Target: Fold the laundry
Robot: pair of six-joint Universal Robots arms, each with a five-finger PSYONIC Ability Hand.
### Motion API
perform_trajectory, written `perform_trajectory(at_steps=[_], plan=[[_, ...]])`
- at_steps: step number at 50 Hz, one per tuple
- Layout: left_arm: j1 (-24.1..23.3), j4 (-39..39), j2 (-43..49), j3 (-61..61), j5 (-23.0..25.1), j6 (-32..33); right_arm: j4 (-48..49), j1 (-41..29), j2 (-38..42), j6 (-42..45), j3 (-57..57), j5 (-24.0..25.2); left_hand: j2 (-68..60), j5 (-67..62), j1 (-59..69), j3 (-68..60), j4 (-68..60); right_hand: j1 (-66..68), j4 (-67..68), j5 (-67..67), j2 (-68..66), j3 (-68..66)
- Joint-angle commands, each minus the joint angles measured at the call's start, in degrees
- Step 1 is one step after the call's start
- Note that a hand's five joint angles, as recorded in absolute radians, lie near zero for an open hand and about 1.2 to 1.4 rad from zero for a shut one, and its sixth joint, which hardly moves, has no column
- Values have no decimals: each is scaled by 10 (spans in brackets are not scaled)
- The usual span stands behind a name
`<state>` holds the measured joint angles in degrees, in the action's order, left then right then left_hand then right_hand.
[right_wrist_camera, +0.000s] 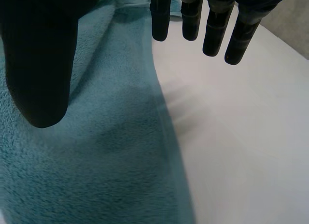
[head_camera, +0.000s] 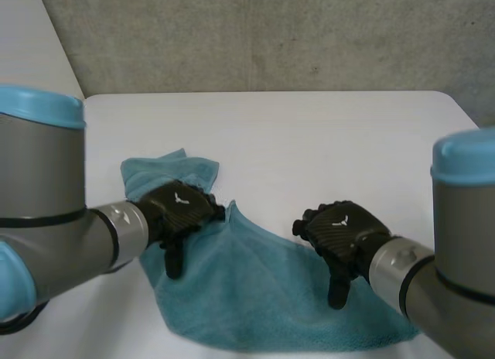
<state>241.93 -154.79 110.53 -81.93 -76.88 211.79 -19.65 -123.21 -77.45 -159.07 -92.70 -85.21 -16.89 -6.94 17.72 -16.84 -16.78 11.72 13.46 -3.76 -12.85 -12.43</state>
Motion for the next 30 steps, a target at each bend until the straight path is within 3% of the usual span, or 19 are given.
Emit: perform_trajectory(at_steps=[1,2,8,16,21,30], plan=[[-9,-11,26,-3,-6,-3,90,29,-24,-52,-91,1,-436,-436,428,-437,-437,-17,-35,38,28,24],[-6,-33,21,4,-9,-8,104,45,-25,-54,-104,4,-629,-629,621,-630,-630,-17,-35,38,28,24],[-3,-99,-27,1,-24,-20,122,65,-25,-86,-122,29,-631,-631,623,-632,-632,-17,-35,38,28,24],[-10,-130,-102,-18,-45,-45,130,62,-10,-206,-58,35,-631,-631,623,-632,-632,-17,-35,38,28,24],[-12,-130,-124,-30,-46,-43,124,46,68,-293,24,58,-631,-631,623,-632,-632,-17,-35,38,28,24],[-9,-142,-139,-37,-44,-43,101,-28,158,-319,101,115,-631,-631,623,-632,-632,-17,-35,38,28,24]])
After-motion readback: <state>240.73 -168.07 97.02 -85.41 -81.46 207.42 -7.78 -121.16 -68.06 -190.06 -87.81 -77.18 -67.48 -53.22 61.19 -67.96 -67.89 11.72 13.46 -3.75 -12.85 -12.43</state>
